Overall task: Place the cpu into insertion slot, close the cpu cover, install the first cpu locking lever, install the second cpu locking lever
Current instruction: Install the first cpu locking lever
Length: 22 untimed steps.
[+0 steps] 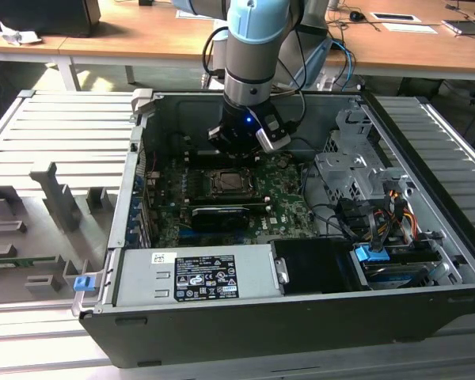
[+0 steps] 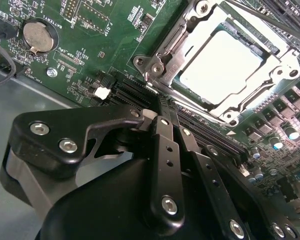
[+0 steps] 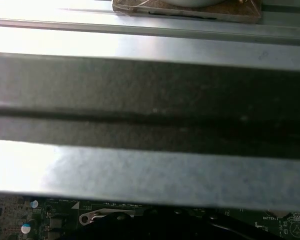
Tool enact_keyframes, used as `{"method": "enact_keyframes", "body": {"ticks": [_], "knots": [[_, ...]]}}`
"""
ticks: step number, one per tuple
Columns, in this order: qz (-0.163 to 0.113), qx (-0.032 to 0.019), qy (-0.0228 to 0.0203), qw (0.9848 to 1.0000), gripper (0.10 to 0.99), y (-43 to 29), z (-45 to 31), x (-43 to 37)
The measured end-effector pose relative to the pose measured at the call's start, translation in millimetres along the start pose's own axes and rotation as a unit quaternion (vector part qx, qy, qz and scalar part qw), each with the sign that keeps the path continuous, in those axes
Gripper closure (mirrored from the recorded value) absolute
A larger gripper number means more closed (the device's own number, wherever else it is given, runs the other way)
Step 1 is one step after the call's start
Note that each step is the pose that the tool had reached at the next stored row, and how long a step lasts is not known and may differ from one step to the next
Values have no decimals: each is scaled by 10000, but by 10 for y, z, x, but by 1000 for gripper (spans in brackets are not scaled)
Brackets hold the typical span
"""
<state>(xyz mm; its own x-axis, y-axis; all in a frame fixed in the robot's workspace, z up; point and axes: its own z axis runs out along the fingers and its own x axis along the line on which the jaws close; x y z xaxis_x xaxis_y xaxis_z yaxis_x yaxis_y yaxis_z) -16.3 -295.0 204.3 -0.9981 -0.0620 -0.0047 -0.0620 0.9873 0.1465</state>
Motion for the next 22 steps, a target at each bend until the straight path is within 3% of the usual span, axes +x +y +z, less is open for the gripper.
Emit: {"method": "enact_keyframes", "body": {"ticks": [12, 17, 19, 22], "knots": [[0, 25, 2, 10000, 980, -4, 27, 0], [0, 30, 1, 10000, 980, 1, 0, -1], [1, 53, 3, 10000, 980, 0, 1, 0], [0, 129, 6, 9999, 980, -2, 20, -1]]}}
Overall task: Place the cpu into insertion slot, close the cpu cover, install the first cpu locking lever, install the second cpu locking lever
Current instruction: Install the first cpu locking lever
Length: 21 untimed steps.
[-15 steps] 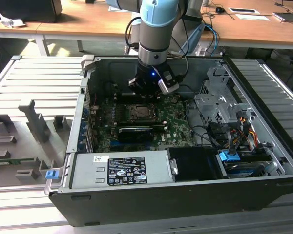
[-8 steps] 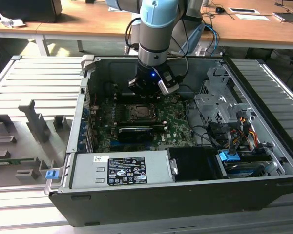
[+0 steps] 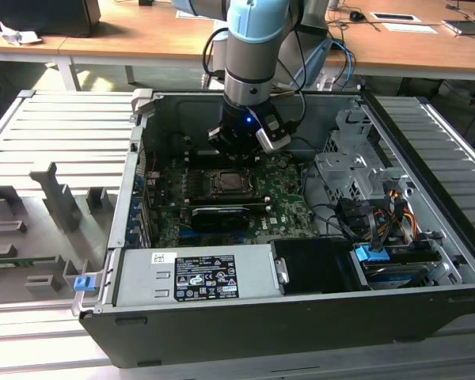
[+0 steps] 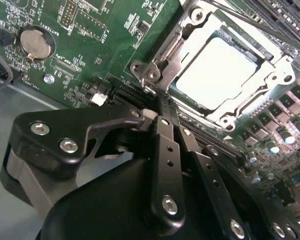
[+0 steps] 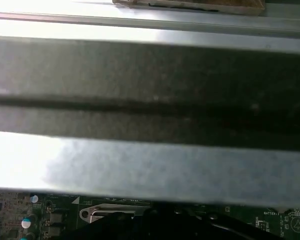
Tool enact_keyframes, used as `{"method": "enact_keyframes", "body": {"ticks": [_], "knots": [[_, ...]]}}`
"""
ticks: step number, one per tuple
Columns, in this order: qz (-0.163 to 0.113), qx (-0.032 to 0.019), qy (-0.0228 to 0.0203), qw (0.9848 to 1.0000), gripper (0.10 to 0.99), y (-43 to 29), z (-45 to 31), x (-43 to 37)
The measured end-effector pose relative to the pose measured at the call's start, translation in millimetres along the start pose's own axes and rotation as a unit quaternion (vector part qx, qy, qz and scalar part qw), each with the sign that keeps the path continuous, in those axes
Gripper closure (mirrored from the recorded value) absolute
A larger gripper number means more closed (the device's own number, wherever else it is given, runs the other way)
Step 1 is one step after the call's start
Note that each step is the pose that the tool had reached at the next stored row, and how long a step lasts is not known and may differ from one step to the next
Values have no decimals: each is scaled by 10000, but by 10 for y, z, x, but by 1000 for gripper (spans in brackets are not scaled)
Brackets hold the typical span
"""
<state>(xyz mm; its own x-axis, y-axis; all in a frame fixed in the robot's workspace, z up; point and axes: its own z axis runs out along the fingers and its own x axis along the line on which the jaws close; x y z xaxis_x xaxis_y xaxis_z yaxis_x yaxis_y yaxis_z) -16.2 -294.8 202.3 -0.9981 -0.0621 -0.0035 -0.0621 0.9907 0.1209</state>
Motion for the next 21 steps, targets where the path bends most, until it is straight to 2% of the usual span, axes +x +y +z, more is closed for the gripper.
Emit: {"method": "enact_keyframes", "body": {"ticks": [1, 5, 7, 8, 21], "knots": [[0, 22, 3, 10000, 980, -2, 8, 1], [1, 20, 3, 10000, 980, -3, 8, 1], [1, 19, 3, 10000, 980, 8, -80, 0], [0, 19, 3, 10000, 980, 10, -95, 0], [1, 19, 3, 10000, 980, -37, -101, 3]]}}
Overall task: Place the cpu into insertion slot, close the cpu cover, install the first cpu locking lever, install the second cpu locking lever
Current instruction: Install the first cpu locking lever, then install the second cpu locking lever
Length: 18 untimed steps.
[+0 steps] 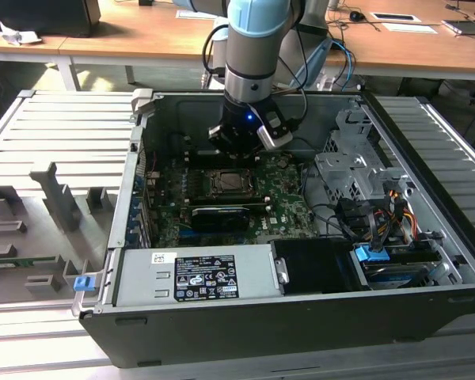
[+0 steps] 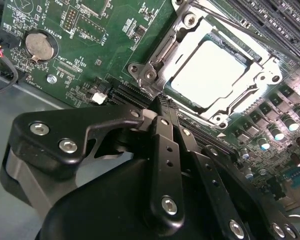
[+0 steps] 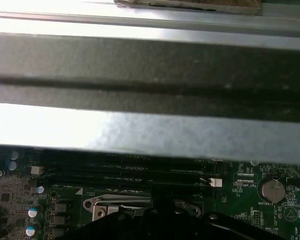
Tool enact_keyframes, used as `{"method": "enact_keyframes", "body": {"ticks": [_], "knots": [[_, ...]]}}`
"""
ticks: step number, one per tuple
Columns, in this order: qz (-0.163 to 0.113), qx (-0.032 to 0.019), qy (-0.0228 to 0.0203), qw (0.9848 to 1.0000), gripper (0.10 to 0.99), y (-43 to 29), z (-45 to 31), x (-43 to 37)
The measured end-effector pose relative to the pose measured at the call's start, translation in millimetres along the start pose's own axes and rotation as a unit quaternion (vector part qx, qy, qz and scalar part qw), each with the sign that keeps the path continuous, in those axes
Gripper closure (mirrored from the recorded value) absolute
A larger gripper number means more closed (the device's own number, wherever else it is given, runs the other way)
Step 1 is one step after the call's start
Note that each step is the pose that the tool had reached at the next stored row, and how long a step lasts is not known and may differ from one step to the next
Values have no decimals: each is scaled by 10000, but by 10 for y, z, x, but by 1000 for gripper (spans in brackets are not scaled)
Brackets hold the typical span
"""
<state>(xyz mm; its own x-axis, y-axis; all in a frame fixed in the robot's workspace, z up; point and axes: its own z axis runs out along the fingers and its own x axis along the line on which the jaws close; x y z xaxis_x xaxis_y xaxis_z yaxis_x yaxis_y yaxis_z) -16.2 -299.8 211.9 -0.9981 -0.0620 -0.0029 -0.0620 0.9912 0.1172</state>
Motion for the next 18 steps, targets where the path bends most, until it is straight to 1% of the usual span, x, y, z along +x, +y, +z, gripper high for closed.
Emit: {"method": "enact_keyframes", "body": {"ticks": [14, 18], "knots": [[0, 0, 0, 10000, 980, -57, -7, 4], [0, 1, 1, 10000, 980, -60, -10, 4]]}}
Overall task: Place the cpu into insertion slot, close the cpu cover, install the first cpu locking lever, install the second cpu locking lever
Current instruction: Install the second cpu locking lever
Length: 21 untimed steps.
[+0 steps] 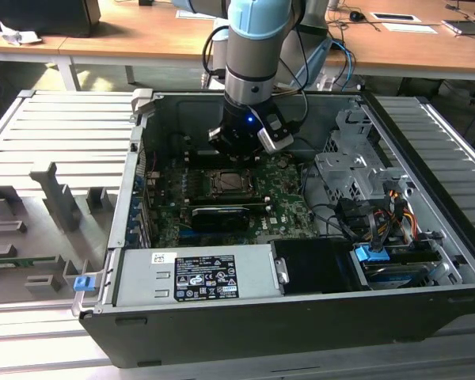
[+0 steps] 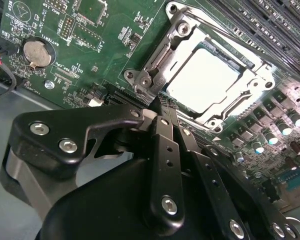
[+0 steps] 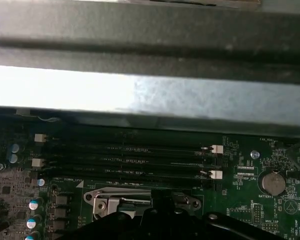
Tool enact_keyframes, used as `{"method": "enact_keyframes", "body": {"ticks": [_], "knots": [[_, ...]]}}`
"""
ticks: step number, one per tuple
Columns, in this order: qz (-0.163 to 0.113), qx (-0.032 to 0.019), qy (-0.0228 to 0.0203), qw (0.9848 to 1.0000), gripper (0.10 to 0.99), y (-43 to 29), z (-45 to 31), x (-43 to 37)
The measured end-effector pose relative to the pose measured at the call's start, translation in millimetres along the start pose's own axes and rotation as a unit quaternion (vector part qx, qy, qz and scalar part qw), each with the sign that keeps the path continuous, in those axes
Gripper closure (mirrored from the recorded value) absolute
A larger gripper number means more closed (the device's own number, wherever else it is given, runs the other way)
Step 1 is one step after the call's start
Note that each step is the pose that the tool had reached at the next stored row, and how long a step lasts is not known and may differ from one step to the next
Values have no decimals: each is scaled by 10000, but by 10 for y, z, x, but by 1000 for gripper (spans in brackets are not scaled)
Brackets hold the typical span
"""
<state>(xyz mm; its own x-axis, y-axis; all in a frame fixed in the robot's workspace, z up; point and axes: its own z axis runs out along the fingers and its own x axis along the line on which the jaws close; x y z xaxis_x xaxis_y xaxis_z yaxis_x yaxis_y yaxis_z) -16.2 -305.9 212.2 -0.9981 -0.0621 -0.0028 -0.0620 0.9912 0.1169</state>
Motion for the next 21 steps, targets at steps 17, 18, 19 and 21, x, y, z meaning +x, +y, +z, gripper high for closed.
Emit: {"method": "enact_keyframes", "body": {"ticks": [17, 18, 19, 21], "knots": [[1, -1, 0, 10000, 980, -95, -61, 6], [0, 0, 0, 10000, 980, -96, -64, 6], [0, 0, 0, 10000, 980, -97, -66, 6], [0, -2, -1, 10000, 980, -98, -71, 6]]}}
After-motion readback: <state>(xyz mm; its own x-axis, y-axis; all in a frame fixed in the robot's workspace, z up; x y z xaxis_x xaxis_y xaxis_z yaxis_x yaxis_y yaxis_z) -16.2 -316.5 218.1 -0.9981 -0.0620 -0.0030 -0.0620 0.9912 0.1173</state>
